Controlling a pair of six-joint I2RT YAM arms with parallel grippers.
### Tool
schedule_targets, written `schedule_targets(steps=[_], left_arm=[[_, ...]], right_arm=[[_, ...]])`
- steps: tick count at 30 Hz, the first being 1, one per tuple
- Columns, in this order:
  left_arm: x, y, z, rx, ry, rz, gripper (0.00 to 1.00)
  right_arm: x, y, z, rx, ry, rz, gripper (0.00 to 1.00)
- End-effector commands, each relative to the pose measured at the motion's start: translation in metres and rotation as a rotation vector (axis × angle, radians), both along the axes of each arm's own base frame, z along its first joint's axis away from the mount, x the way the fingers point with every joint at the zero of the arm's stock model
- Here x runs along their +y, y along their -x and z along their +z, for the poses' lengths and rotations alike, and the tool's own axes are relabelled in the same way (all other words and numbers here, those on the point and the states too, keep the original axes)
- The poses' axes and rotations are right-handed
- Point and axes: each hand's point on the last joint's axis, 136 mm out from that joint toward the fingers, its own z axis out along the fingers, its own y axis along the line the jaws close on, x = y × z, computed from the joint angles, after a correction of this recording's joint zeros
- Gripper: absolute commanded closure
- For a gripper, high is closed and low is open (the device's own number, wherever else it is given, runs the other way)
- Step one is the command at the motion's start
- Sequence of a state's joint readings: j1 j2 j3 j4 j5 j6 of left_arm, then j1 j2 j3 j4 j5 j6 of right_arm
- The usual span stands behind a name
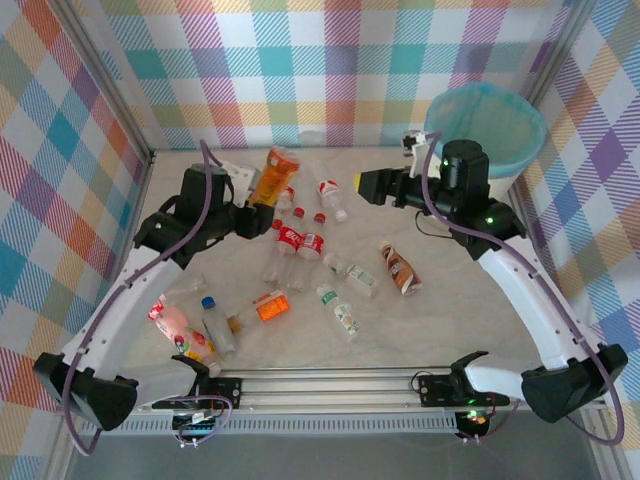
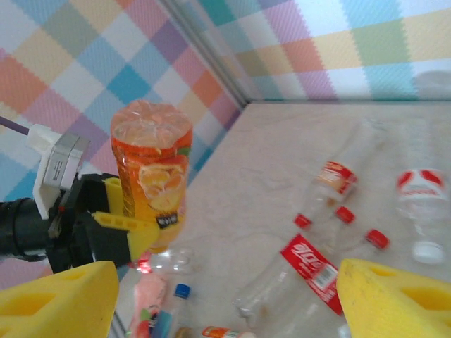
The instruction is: Put the plastic bottles in the bin
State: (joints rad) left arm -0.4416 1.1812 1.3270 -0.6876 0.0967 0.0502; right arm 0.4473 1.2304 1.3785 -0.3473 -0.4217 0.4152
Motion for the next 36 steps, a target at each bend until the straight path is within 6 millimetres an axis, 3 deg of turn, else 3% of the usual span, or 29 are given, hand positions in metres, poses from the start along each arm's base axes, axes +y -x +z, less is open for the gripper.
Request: schedule_targets(steps=[1, 8, 13, 19, 31, 36], left_arm=[[-0.032, 0.008, 0.035, -0.103, 0.091, -0.135, 0.43], [-0.067, 0.026, 0.053, -0.146, 0.148, -0.291, 0.44], [-0.084, 0.039, 0.065, -0.171, 0.172, -0.389, 0.44], [-0.097, 0.049, 0.065, -0.163, 0.173, -0.465, 0.44], [-0.112, 0.047, 0.061, -0.152, 0.141, -0.511, 0.43], [-0.116, 0.042, 0.066, -0.159, 0.147, -0.508, 0.42]], right_arm=[[0.025, 0.015, 0.034, -0.074, -0.077, 0.13, 0.16], [0.051, 0.03, 0.04, -0.102, -0.075, 0.216, 0.1], [0.053, 0.028, 0.04, -0.107, -0.057, 0.19, 0.09], [0.053, 0.028, 0.045, -0.137, -0.025, 0.174, 0.09], [0.05, 0.026, 0.05, -0.169, 0.037, 0.164, 0.31], [0.047, 0.027, 0.049, -0.175, 0.056, 0.153, 0.28]])
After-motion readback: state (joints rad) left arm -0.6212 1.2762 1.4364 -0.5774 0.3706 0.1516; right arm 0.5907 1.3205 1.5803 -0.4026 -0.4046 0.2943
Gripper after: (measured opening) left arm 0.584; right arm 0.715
